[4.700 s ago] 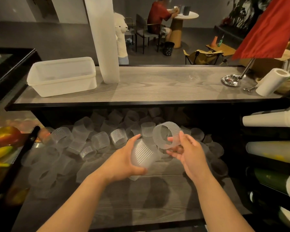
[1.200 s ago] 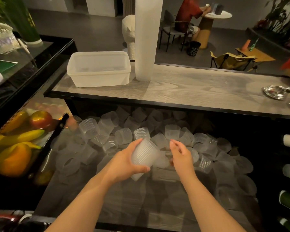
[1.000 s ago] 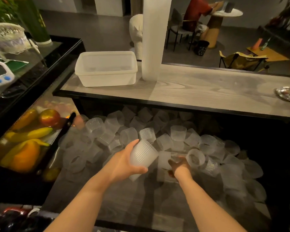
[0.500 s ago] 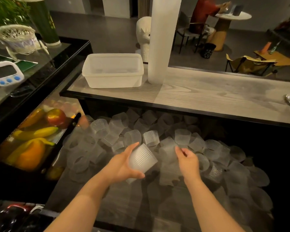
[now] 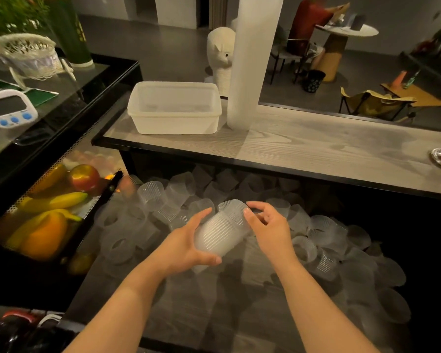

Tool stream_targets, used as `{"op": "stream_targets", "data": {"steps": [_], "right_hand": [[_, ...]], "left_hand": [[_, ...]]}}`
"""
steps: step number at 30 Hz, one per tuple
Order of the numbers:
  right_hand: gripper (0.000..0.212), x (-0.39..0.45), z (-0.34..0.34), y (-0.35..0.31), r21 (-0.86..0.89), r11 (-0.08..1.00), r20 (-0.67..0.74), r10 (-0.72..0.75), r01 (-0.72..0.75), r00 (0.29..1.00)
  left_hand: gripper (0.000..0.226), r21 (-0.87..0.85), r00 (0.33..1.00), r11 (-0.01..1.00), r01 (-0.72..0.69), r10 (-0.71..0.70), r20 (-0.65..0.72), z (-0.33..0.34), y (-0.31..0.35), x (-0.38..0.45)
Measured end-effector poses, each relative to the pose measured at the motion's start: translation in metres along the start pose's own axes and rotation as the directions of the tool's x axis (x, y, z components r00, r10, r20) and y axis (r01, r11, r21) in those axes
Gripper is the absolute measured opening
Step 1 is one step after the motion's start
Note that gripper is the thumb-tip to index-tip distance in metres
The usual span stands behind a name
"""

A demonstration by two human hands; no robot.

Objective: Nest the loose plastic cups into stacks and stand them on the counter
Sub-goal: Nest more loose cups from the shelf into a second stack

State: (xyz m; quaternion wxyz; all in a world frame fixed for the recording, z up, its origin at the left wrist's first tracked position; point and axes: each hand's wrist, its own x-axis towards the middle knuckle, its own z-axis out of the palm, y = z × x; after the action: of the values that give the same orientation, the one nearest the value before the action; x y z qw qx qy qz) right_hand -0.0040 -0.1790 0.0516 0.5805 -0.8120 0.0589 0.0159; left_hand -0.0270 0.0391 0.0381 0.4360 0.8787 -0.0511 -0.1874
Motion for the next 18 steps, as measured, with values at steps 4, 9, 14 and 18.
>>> {"op": "stream_targets", "data": {"steps": [4, 9, 14, 18], "right_hand": [[0.027, 0.002, 0.013, -0.005, -0.129, 0.985, 0.083, -0.103, 0.113, 0.991], [0.029, 0.007, 0.034, -0.010, -0.095, 0.984, 0.247, -0.124, 0.151, 0.961], [0.033, 0.022, 0.049, -0.016, -0.100, 0.989, 0.294, -0.075, 0.108, 0.953], [0.034, 0.035, 0.071, 0.006, -0.222, 0.974, 0.156, 0.076, -0.040, 0.985]], "left_hand": [[0.113, -0.008, 0.998, 1.000, 0.009, -0.010, -0.058, -0.007, -0.002, -0.001], [0.108, 0.021, 0.990, 0.999, 0.036, -0.032, -0.139, -0.017, -0.007, 0.001], [0.107, 0.003, 0.971, 0.997, 0.081, -0.078, -0.228, -0.033, -0.017, 0.001], [0.107, -0.016, 0.938, 0.989, 0.147, -0.144, -0.314, -0.052, -0.023, 0.001]]}}
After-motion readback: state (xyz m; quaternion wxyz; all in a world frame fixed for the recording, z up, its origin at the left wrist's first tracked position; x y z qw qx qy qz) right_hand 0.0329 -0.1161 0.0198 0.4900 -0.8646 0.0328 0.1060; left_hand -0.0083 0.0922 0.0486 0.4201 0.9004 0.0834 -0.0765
